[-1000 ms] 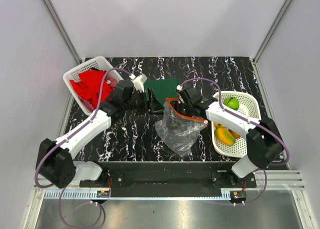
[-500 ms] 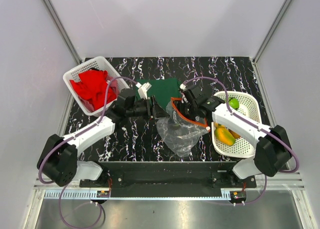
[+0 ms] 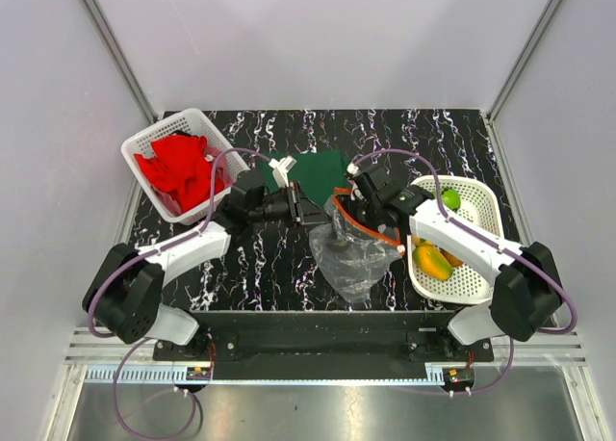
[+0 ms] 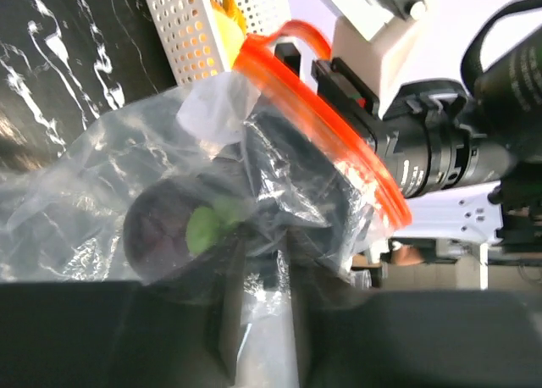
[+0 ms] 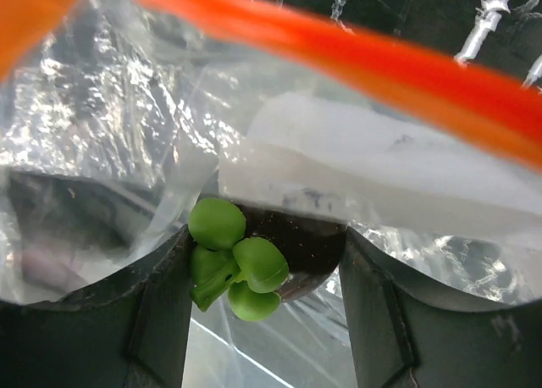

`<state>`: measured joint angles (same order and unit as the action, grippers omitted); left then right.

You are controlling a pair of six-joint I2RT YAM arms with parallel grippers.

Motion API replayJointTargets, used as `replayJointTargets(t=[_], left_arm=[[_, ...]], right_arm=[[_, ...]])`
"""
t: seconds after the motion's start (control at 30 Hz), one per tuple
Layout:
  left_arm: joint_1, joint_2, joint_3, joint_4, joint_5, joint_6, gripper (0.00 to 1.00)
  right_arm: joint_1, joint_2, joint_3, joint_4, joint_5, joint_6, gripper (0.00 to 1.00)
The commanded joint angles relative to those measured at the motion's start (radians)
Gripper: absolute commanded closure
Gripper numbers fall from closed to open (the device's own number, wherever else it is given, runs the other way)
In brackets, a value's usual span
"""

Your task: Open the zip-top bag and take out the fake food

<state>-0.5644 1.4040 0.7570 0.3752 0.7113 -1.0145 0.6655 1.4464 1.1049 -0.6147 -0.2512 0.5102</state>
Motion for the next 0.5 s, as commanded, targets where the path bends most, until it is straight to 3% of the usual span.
replayJointTargets(t=[0.0, 0.03, 0.17, 0.47], left_arm=[[-0.008, 0.0, 0.042, 0.016, -0.001, 0.016, 0.96], [-0.008, -0.016, 0.059, -0.069, -0.016, 0.069, 1.0], [-0.008, -0.037, 0.114, -0.272, -0.076, 0.215, 1.0], [-0.026, -0.079, 0.154, -0.42, -0.124, 0.398, 1.0]], right_arm=[[0.003, -0.047, 0.033, -0.059, 0.035, -0.036, 0.92], [0.003, -0.06, 0.039, -0.075, 0.07, -0.044, 0.92], [0.002, -0.104, 0.065, -0.151, 0.107, -0.065, 0.92], [-0.009, -0.17, 0.162, -0.231, 0.179, -0.045, 0.93]])
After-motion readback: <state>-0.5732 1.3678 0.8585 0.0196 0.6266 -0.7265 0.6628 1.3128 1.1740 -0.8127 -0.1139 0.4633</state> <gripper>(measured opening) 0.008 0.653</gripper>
